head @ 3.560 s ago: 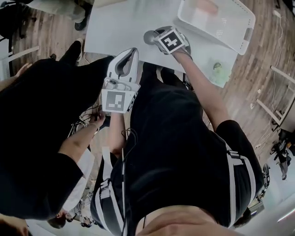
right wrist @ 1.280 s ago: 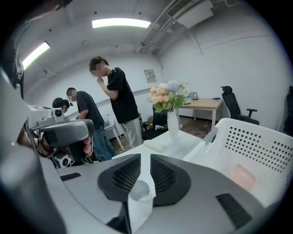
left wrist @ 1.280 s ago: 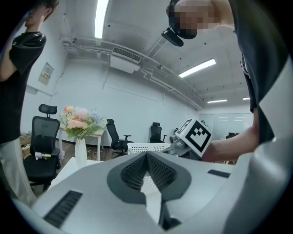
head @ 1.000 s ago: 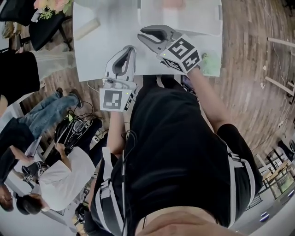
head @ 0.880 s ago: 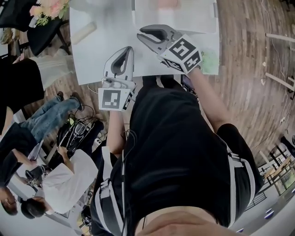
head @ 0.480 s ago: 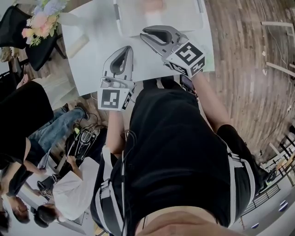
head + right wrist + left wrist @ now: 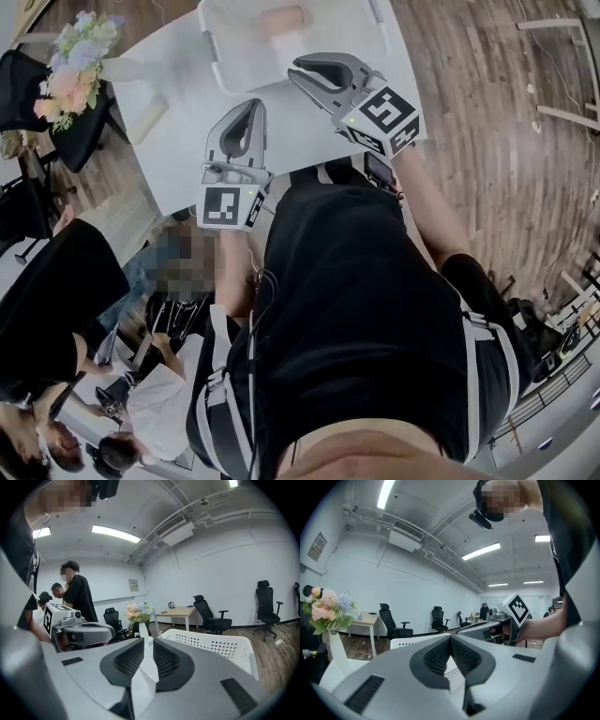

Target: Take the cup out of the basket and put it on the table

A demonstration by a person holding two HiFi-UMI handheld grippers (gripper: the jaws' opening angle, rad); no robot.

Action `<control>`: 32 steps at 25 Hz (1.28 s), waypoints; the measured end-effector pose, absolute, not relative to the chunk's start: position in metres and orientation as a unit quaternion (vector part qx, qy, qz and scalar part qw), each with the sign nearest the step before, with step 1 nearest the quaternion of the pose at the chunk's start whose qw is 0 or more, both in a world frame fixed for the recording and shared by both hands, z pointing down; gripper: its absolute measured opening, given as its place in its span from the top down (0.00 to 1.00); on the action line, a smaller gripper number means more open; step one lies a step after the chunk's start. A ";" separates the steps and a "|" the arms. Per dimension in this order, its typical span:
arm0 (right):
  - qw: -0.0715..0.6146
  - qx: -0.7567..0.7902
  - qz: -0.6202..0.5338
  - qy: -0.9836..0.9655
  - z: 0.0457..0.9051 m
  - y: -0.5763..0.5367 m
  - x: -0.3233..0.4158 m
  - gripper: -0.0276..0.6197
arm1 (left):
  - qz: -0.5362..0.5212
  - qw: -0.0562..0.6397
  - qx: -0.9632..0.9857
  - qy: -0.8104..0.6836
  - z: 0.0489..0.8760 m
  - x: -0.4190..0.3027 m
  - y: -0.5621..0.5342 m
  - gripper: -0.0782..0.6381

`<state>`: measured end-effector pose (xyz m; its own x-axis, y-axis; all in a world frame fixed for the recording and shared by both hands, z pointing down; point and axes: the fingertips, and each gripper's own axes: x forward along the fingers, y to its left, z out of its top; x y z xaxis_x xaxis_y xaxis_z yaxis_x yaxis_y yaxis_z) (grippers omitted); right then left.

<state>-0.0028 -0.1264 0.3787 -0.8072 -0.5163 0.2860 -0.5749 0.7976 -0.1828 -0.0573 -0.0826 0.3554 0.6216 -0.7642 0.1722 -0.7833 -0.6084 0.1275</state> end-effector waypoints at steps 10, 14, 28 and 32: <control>0.190 0.282 0.086 -0.936 0.384 -0.171 0.009 0.86 | 0.052 0.095 0.897 -0.429 0.351 -0.047 -0.087 0.86; 0.241 0.267 0.062 -0.931 0.396 -0.200 -0.001 0.85 | 0.054 0.100 0.892 -0.437 0.354 -0.056 -0.090 0.86; 0.441 0.198 -0.012 -0.875 0.506 -0.259 -0.050 0.78 | 0.032 0.137 0.875 -0.464 0.372 -0.101 -0.085 0.86; 0.452 0.246 0.022 -0.857 0.533 -0.277 -0.056 0.77 | 0.023 0.143 0.869 -0.473 0.376 -0.118 -0.086 0.86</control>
